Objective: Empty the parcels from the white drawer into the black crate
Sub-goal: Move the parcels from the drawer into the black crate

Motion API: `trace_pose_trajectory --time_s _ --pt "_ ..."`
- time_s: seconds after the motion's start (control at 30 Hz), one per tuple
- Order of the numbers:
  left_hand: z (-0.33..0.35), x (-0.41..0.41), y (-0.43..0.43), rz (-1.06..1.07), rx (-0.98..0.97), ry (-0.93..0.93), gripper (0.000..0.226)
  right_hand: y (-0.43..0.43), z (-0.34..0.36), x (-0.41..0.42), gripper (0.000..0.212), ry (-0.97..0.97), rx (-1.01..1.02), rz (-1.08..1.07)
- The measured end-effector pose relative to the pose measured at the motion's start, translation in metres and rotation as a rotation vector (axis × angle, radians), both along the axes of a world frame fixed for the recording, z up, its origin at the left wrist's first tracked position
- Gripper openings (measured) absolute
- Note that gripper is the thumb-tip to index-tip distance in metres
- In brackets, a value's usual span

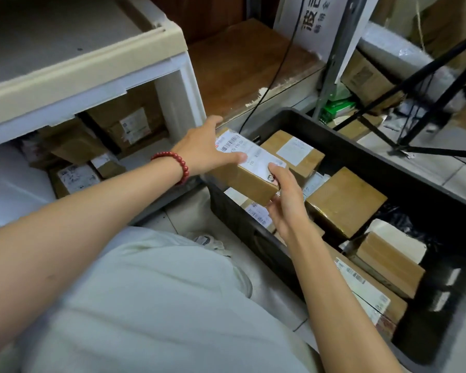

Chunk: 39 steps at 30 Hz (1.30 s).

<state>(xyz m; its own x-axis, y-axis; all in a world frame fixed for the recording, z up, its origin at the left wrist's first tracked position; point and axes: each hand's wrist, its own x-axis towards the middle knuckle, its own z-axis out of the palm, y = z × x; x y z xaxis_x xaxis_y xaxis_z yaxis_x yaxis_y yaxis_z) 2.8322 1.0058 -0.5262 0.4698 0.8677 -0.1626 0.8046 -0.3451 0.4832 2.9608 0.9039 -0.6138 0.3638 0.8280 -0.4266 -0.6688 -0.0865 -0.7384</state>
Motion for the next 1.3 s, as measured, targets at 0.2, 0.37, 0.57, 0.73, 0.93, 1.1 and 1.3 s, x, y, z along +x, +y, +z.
trace_pose_trajectory --time_s 0.2,0.37,0.57,0.73,0.93,1.1,1.3 --pt "-0.009 0.061 0.009 -0.242 0.048 0.074 0.091 -0.014 -0.007 0.038 0.052 0.024 -0.001 -0.131" --pt "-0.019 0.096 0.012 -0.373 0.074 0.135 0.093 -0.023 -0.016 0.062 0.056 0.054 -0.007 -0.201" --pt "-0.023 0.118 0.017 -0.575 0.215 0.304 0.083 -0.022 -0.026 0.068 0.055 0.093 -0.136 -0.439" --pt "-0.016 0.136 0.017 -0.763 0.500 0.530 0.054 -0.025 -0.043 0.083 0.056 0.156 -0.249 -0.582" --pt "-0.010 0.133 0.029 -0.697 0.464 0.524 0.045 -0.006 -0.062 0.099 0.060 -0.111 -0.387 -0.588" --pt "-0.014 0.122 0.042 -0.613 0.368 0.460 0.045 0.013 -0.067 0.102 0.060 -0.441 -0.512 -0.550" --pt "-0.023 0.102 0.047 -0.568 0.277 0.374 0.046 0.028 -0.075 0.096 0.075 -0.628 -0.538 -0.470"
